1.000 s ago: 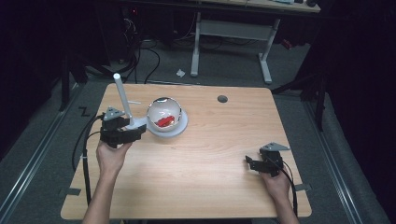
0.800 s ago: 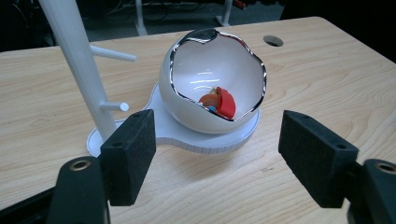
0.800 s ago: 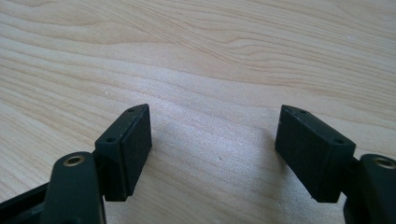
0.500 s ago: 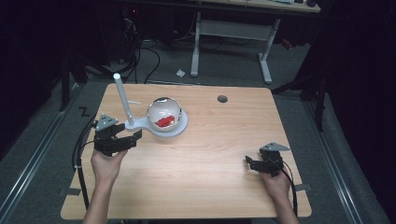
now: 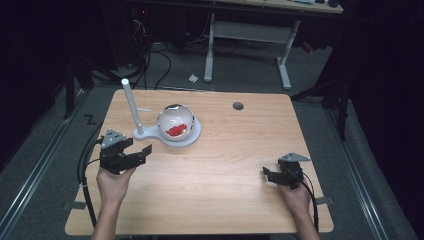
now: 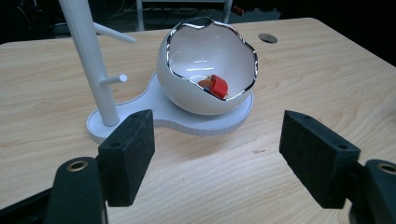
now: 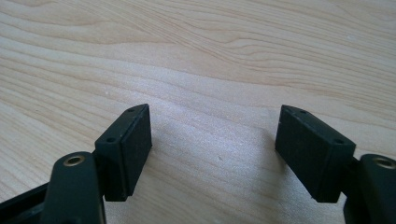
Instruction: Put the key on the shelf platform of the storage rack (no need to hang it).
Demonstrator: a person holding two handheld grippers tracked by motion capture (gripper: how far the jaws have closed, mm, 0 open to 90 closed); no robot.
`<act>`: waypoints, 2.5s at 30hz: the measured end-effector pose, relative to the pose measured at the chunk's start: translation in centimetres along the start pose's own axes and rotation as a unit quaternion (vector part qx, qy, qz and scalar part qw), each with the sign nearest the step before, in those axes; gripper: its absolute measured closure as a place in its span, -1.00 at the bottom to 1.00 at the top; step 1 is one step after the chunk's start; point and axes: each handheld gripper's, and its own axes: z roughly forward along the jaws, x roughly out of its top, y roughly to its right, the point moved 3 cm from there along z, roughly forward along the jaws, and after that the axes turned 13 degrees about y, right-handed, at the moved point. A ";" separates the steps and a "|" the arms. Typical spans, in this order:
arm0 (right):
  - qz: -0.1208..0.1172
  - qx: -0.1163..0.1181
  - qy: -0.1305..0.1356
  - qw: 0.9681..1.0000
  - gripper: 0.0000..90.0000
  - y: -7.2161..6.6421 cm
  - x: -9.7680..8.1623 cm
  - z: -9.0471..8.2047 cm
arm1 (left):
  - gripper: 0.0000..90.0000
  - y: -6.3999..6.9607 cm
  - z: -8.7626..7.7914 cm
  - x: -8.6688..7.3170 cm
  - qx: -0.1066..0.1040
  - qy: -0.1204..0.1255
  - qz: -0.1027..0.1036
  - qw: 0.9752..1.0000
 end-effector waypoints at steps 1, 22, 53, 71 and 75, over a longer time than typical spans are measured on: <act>0.000 0.000 0.000 1.000 -0.40 0.0 0.0 0.0 | -0.40 0.0 0.0 -0.1 0.000 0.000 0.002 1.000; 0.001 0.000 0.000 1.000 -0.40 0.0 0.0 0.0 | -0.42 1.4 0.5 -2.1 -0.016 -0.012 0.000 1.000; 0.000 -0.001 0.000 1.000 -0.40 0.0 0.0 0.0 | -0.45 3.6 2.6 -4.4 -0.048 -0.045 -0.003 0.998; 0.000 -0.001 0.000 1.000 -0.40 0.0 0.0 0.0 | -0.44 4.8 4.4 -6.3 -0.058 -0.075 -0.002 0.995; 0.000 -0.001 0.000 1.000 -0.40 0.0 0.0 0.0 | -0.44 5.1 4.7 -6.7 -0.060 -0.081 0.001 0.995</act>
